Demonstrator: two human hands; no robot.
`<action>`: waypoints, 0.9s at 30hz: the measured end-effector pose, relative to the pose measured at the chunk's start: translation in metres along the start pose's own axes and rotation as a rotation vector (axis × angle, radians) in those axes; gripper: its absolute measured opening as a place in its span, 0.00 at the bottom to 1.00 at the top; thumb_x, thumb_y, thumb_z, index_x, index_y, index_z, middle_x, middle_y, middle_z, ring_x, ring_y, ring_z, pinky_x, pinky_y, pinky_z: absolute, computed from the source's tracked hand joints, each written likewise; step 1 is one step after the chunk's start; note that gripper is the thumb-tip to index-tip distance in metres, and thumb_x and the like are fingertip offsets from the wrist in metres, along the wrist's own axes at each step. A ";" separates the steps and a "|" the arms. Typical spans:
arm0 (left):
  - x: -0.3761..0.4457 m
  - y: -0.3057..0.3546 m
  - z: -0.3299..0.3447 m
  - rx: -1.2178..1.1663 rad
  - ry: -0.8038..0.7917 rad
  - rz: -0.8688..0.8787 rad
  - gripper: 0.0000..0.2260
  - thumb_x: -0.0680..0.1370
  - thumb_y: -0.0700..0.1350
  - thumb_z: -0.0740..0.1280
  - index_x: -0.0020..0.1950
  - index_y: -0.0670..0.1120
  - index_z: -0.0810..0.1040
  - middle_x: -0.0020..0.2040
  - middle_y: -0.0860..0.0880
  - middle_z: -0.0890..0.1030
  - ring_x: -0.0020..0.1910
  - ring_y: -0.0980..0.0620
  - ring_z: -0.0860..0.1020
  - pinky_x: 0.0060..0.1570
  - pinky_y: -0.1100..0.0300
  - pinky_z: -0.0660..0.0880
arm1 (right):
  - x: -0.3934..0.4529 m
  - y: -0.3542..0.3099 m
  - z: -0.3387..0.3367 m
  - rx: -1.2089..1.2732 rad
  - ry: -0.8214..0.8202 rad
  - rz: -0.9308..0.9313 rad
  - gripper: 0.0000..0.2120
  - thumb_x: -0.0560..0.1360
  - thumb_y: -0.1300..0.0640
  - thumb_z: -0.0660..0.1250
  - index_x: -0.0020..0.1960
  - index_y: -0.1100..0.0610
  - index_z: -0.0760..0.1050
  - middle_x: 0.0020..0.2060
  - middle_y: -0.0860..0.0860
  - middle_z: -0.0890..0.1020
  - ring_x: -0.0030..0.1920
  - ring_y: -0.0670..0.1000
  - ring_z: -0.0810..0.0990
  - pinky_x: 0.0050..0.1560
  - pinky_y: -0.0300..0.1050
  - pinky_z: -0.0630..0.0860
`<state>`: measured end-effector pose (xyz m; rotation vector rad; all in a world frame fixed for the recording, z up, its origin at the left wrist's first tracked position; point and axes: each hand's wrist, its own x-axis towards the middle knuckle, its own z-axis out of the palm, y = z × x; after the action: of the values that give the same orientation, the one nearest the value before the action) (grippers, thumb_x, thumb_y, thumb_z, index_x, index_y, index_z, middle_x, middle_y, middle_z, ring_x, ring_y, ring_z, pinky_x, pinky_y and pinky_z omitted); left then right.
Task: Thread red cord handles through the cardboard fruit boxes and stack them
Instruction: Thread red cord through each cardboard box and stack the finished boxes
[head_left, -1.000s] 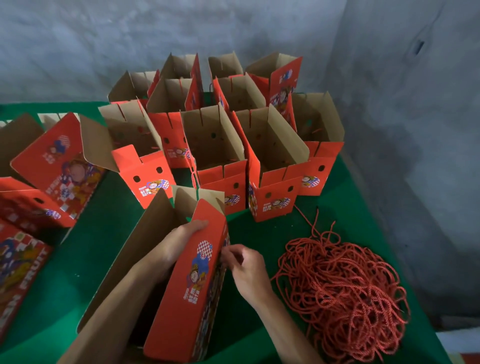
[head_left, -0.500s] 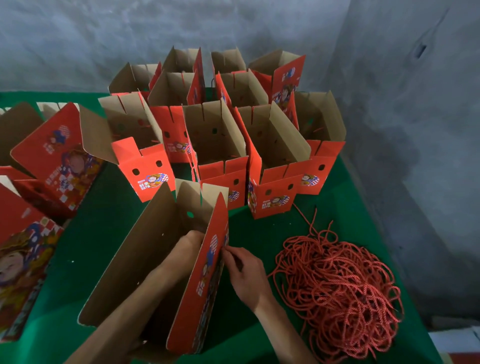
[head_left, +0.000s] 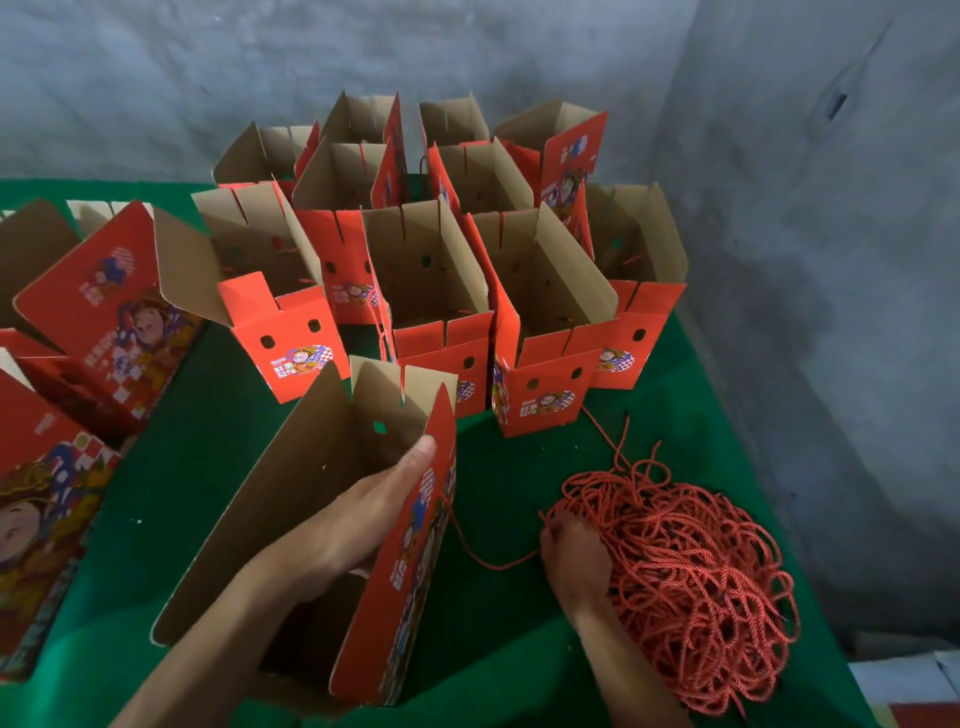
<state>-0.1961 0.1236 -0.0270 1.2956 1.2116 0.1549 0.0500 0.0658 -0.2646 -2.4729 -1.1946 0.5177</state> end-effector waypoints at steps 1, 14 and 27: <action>-0.002 -0.001 -0.002 0.045 -0.074 0.003 0.27 0.78 0.70 0.58 0.74 0.61 0.67 0.70 0.52 0.76 0.68 0.48 0.76 0.68 0.42 0.72 | -0.001 -0.002 -0.001 0.058 0.014 -0.024 0.06 0.81 0.54 0.66 0.49 0.55 0.78 0.48 0.50 0.81 0.46 0.54 0.82 0.45 0.48 0.75; 0.029 -0.024 -0.023 0.066 -0.078 -0.208 0.14 0.81 0.54 0.62 0.65 0.55 0.74 0.51 0.48 0.87 0.50 0.47 0.86 0.59 0.42 0.79 | -0.036 -0.075 -0.033 1.007 -0.366 0.055 0.07 0.82 0.58 0.69 0.49 0.59 0.85 0.36 0.50 0.84 0.26 0.45 0.72 0.31 0.43 0.70; 0.020 -0.012 -0.029 -0.064 -0.028 -0.220 0.13 0.81 0.49 0.62 0.63 0.47 0.78 0.51 0.43 0.87 0.51 0.43 0.86 0.56 0.47 0.81 | -0.079 -0.086 -0.039 1.224 -0.621 -0.013 0.16 0.77 0.56 0.75 0.55 0.69 0.80 0.34 0.49 0.80 0.29 0.43 0.73 0.32 0.35 0.69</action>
<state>-0.2149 0.1521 -0.0425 1.0973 1.3060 0.0160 -0.0355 0.0481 -0.1781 -1.2587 -0.6695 1.5145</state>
